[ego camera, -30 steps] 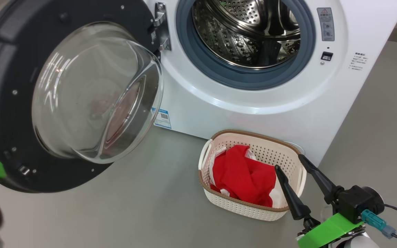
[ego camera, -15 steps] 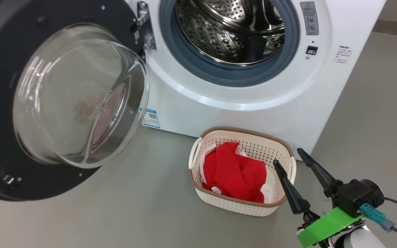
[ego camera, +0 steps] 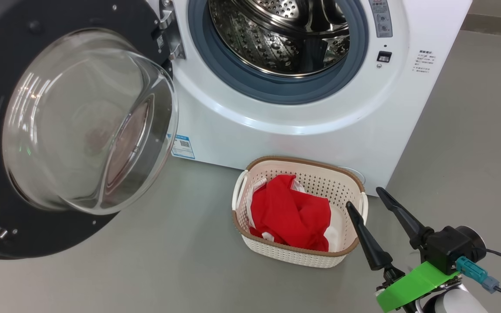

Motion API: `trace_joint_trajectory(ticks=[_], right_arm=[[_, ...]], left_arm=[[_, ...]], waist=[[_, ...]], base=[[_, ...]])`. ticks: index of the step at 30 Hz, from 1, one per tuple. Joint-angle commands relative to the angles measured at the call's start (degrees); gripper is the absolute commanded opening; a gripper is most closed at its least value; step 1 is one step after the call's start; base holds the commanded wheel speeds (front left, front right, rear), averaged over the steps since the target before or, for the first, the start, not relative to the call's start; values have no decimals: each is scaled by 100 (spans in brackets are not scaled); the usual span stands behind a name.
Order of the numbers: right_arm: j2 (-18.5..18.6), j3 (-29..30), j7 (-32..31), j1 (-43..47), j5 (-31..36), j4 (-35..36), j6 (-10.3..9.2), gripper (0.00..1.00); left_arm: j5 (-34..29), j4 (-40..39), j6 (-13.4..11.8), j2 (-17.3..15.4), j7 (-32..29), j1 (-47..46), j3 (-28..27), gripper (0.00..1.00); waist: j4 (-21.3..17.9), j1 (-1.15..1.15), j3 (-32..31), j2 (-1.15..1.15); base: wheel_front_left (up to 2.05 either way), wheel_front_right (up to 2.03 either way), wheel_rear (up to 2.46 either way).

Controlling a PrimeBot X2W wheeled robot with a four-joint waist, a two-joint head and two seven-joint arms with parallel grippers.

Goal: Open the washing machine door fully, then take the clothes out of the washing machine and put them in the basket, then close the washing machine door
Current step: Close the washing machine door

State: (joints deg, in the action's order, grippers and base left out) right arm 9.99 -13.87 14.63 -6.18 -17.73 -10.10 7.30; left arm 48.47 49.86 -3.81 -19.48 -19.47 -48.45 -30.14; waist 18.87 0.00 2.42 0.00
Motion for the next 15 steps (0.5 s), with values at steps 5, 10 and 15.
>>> trace_joint_trajectory(ticks=[5, 10, 15], right_arm=[[-2, -102, 37, -151, -83, 138, 19, 100], [-27, -93, 37, -145, -81, 147, 19, 100], [-46, -63, 37, -117, -84, 146, 19, 100]], left_arm=[[233, -184, 121, -255, -446, -104, -109, 0], [498, -374, 153, -128, -760, 23, -236, 0], [763, -706, 257, 44, -1107, 249, -330, 0]], waist=[[28, 0, 15, 0], [55, 0, 31, 0], [100, 0, 14, 0]], base=[[0, 0, 0], [0, 0, 0], [0, 0, 0]])
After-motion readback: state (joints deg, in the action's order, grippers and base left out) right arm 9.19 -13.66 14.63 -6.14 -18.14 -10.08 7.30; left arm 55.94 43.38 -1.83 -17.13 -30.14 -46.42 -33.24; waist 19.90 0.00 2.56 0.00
